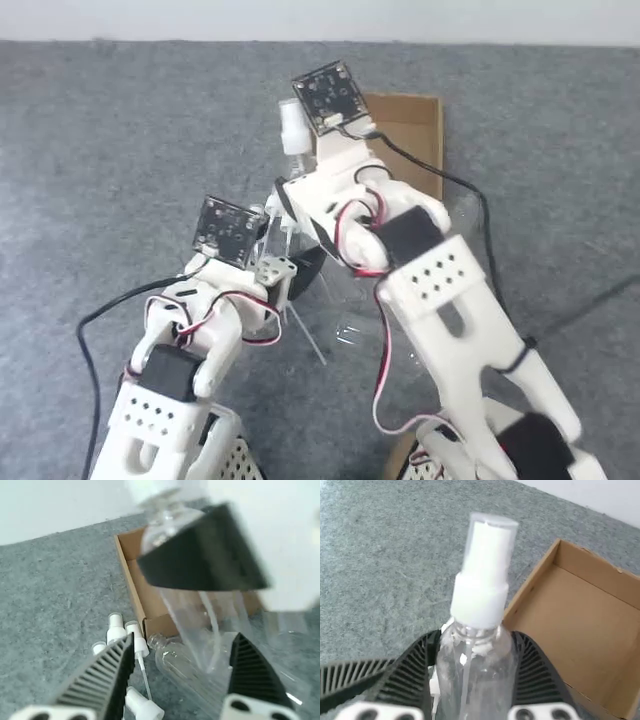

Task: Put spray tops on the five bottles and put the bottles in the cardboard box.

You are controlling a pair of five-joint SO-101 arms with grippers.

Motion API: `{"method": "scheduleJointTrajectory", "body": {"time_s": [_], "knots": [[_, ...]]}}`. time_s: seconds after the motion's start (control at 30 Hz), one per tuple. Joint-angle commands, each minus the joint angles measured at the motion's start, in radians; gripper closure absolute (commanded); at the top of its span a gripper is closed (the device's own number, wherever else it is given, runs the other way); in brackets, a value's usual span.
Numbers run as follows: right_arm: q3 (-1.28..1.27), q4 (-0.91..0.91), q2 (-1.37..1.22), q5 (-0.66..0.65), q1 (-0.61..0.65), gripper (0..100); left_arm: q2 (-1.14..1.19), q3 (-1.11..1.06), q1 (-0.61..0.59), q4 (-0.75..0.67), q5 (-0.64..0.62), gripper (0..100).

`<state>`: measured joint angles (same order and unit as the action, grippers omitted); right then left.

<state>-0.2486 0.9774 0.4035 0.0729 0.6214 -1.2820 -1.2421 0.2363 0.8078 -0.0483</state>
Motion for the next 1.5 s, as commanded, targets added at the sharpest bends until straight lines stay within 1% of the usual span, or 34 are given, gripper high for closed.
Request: {"method": "scheduleJointTrajectory", "body": {"time_s": [0.0,0.17,0.27,0.43,0.53,0.63,0.73,0.87,1.17,1.23,1.37,1.47], "knots": [[0.074,0.048,0.105,0.012,0.01,99.3,-0.012,-0.005,-0.032,-0.051,0.009,72],[0.049,0.05,0.127,0.012,0.005,99.3,-0.012,-0.01,-0.032,-0.049,0.032,72],[-0.012,-0.018,0.124,0.009,0.002,99.3,-0.012,-0.01,-0.032,-0.048,0.032,72],[-0.106,-0.249,0.122,-0.098,-0.104,99.3,-0.021,-0.041,-0.041,-0.054,0.035,72],[-0.141,-0.384,0.102,-0.103,-0.171,99.3,-0.021,-0.039,-0.092,-0.055,0.035,79],[-0.14,-0.484,0.015,-0.101,-0.22,99.3,-0.021,-0.035,-0.144,-0.055,0.034,87],[-0.14,-0.622,-0.105,-0.101,-0.239,99.3,-0.021,-0.041,-0.158,-0.08,0.031,92],[-0.112,-0.76,-0.254,-0.103,-0.24,99.3,-0.021,-0.042,-0.155,-0.084,0.031,92],[0.109,-0.786,-0.536,-0.094,-0.249,99.3,-0.021,-0.056,-0.152,-0.091,0.034,92],[0.133,-0.788,-0.568,-0.091,-0.252,99.3,-0.021,-0.056,-0.152,-0.091,0.034,92],[0.135,-0.774,-0.573,-0.043,-0.257,99.3,-0.021,-0.058,-0.152,-0.091,0.034,92],[0.11,-0.717,-0.561,-0.041,-0.286,99.3,-0.021,-0.058,-0.152,-0.091,0.034,92]]}}
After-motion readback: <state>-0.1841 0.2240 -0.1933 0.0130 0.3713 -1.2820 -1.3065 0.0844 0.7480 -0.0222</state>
